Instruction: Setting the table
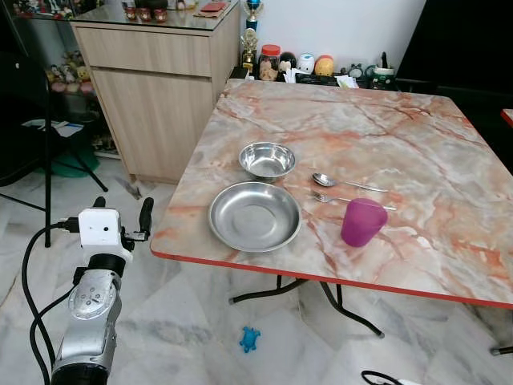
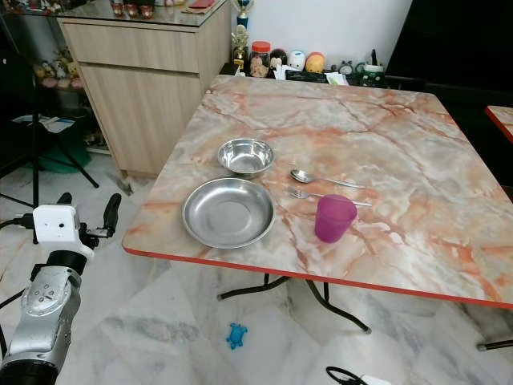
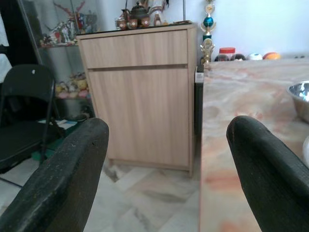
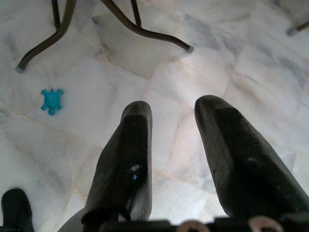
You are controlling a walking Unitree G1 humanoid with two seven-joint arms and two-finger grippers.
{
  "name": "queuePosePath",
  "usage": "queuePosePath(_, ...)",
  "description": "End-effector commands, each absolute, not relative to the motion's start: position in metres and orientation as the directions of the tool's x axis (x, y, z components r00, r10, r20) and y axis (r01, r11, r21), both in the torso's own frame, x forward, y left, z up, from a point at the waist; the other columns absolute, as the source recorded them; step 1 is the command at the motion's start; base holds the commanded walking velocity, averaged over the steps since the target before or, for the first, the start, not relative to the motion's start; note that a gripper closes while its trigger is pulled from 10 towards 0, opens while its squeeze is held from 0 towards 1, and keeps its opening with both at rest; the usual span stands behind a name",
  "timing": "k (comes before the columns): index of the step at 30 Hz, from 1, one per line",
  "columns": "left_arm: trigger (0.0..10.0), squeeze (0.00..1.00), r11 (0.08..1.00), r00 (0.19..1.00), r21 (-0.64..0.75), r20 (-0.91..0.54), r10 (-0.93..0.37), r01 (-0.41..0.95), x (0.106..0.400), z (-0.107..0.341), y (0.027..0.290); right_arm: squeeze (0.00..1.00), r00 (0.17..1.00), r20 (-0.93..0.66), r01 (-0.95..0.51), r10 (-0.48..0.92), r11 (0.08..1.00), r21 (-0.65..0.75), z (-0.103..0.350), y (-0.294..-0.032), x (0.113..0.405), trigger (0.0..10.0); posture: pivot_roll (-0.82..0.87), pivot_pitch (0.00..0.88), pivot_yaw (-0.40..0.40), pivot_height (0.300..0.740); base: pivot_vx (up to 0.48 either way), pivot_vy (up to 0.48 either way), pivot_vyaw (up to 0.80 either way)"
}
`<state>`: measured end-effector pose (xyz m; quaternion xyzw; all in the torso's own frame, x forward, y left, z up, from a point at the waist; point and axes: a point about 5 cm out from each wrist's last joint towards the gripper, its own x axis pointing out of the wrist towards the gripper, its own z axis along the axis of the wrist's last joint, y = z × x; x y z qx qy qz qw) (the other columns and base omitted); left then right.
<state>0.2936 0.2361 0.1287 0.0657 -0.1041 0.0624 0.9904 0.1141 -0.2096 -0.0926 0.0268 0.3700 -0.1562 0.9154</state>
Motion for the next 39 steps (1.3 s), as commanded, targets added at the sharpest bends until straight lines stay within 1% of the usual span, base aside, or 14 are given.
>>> queuePosePath(1,10.0,0.00,0.987,0.964,0.086,0.243,0.110,-0.134,0.299,0.139,0.231,0.00,0.663,-0.699,0.315,-0.269,0.947,-0.067,-0.094,-0.211,0.110,10.0,0.13,0.000,-0.059,0.740,0.000,0.000,-0.71)
queuePosePath(16,10.0,0.00,0.994,0.965,0.041,0.248,0.084,-0.097,0.308,0.149,0.221,0.00,0.682,-0.686,0.306,-0.253,0.951,-0.047,-0.091,-0.204,0.125,10.0,0.14,0.000,-0.058,0.740,0.000,0.000,-0.70)
queuePosePath(19,10.0,0.00,0.995,0.964,0.035,0.253,0.083,-0.095,0.308,0.152,0.221,0.00,0.690,-0.679,0.306,-0.251,0.951,-0.041,-0.091,-0.202,0.127,10.0,0.14,0.000,-0.058,0.740,0.000,0.400,-0.70)
queuePosePath(22,10.0,0.00,0.995,0.961,0.037,0.263,0.081,-0.094,0.309,0.155,0.220,0.00,0.710,-0.658,0.306,-0.252,0.951,-0.034,-0.089,-0.201,0.129,10.0,0.14,0.000,-0.056,0.740,0.000,0.352,0.00)
queuePosePath(28,10.0,0.00,0.995,0.958,0.038,0.275,0.074,-0.088,0.310,0.160,0.218,0.00,0.728,-0.637,0.308,-0.253,0.951,-0.026,-0.086,-0.198,0.134,10.0,0.14,0.000,-0.054,0.740,0.000,0.000,0.00)
queuePosePath(32,10.0,0.00,0.996,0.959,0.053,0.279,0.058,-0.075,0.312,0.164,0.216,0.00,0.737,-0.631,0.299,-0.242,0.954,-0.017,-0.085,-0.196,0.137,10.0,0.15,0.000,-0.053,0.740,0.000,0.480,0.00)
queuePosePath(35,10.0,0.00,0.996,0.957,0.053,0.284,0.057,-0.075,0.312,0.165,0.216,0.00,0.733,-0.639,0.291,-0.234,0.957,-0.016,-0.086,-0.194,0.138,10.0,0.15,0.000,-0.053,0.740,0.000,0.104,0.00)
queuePosePath(39,10.0,0.00,0.996,0.954,0.062,0.296,0.044,-0.065,0.311,0.167,0.214,0.00,0.739,-0.634,0.292,-0.228,0.957,-0.004,-0.085,-0.192,0.141,10.0,0.15,0.000,-0.051,0.740,0.000,0.000,-0.75)
